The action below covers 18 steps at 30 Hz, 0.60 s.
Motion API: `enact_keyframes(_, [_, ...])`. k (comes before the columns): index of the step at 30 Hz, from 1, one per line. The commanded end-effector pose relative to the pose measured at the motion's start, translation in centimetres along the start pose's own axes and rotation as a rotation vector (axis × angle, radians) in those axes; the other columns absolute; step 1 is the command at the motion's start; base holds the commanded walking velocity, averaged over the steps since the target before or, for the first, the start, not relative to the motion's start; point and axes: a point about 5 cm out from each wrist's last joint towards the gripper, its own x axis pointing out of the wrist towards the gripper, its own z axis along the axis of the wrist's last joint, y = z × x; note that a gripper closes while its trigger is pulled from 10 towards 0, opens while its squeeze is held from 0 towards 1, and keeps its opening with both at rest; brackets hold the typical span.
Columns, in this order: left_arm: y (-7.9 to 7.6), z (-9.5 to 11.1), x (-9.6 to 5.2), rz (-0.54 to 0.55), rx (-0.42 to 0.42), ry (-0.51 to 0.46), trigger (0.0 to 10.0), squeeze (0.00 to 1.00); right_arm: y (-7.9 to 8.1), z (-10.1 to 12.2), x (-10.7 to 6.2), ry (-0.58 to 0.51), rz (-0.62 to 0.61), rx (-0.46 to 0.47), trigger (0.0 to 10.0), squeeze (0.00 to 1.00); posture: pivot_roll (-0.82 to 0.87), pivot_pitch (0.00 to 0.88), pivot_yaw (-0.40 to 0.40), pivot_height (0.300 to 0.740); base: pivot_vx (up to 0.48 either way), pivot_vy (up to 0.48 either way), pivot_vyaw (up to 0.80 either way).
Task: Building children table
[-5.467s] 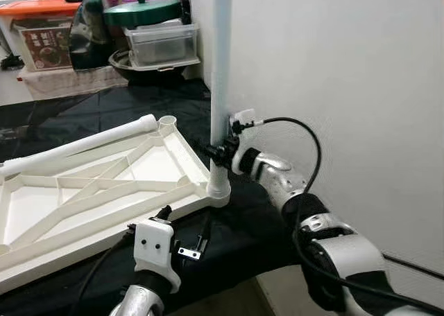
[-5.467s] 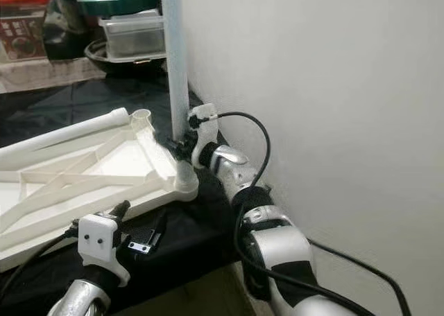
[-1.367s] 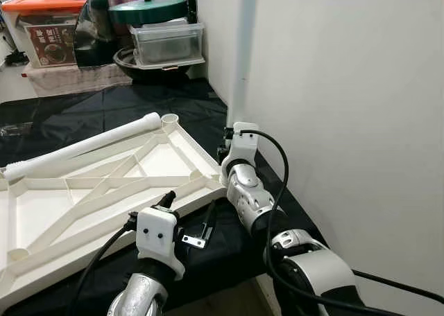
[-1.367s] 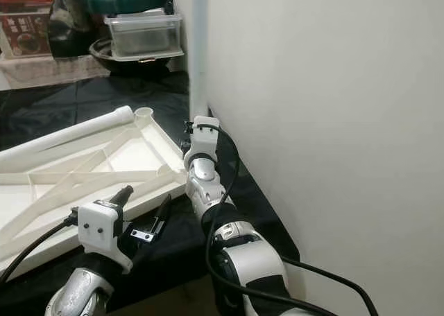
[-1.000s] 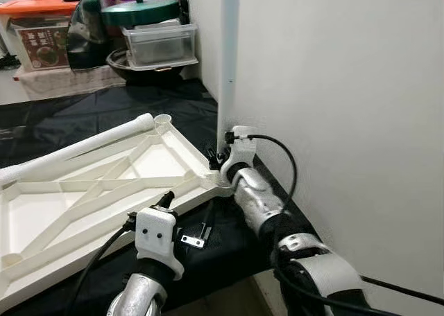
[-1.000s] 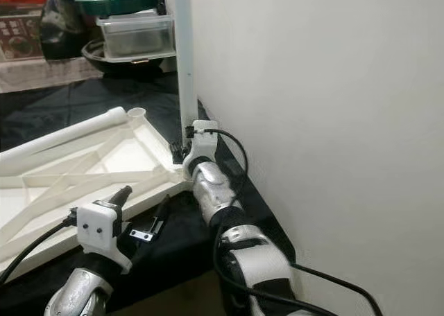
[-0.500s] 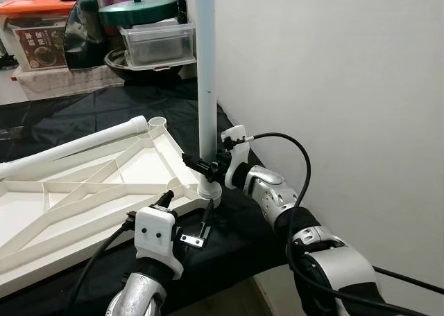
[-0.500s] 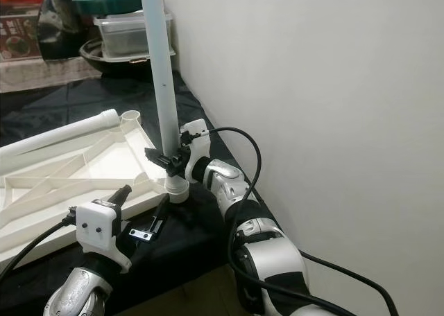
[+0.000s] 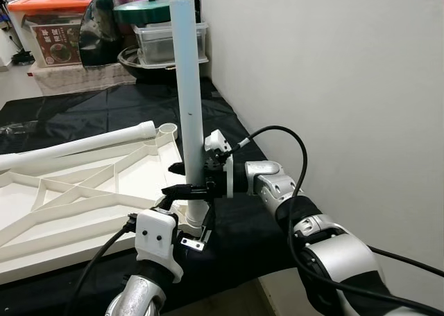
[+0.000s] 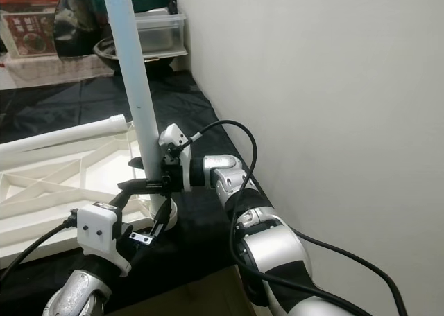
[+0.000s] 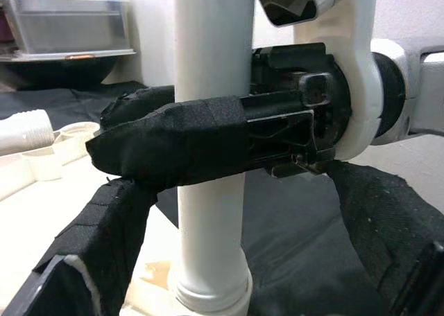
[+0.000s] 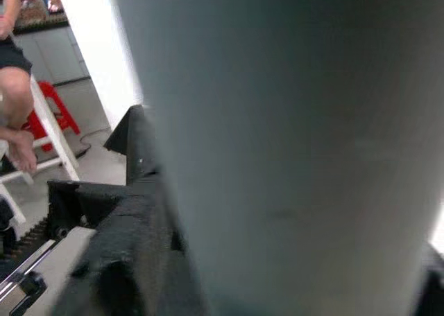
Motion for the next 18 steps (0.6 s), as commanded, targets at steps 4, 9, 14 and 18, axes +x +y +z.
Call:
enact_keyframes(4, [0.0,-0.1,-0.1,0.002,0.001,0.01,10.0,0.0,0.3,-0.4,1.2,0.035,-0.002,-0.016,0.0,0.0,0.02,0.0,-0.028,0.74,0.0,0.0,0.0])
enact_keyframes(9, [0.0,-0.1,-0.1,0.0,0.001,0.01,10.0,0.0,-0.5,-0.7,1.4,0.048,-0.189,-0.032,0.0,0.0,0.02,0.0,-0.028,0.74,0.0,0.0,0.0])
enact_keyframes(14, [0.1,-0.3,-0.1,0.004,0.003,0.013,10.0,0.0,-2.3,-1.5,0.6,0.065,-0.593,0.006,0.0,0.0,0.02,0.0,-0.02,0.74,0.0,0.0,0.0])
enact_keyframes(18, [0.2,-0.4,-0.2,0.014,0.006,0.016,10.0,0.0,-3.5,-2.0,-0.8,0.051,-0.925,0.092,0.0,0.0,0.01,0.0,-0.018,0.74,0.0,0.0,0.0])
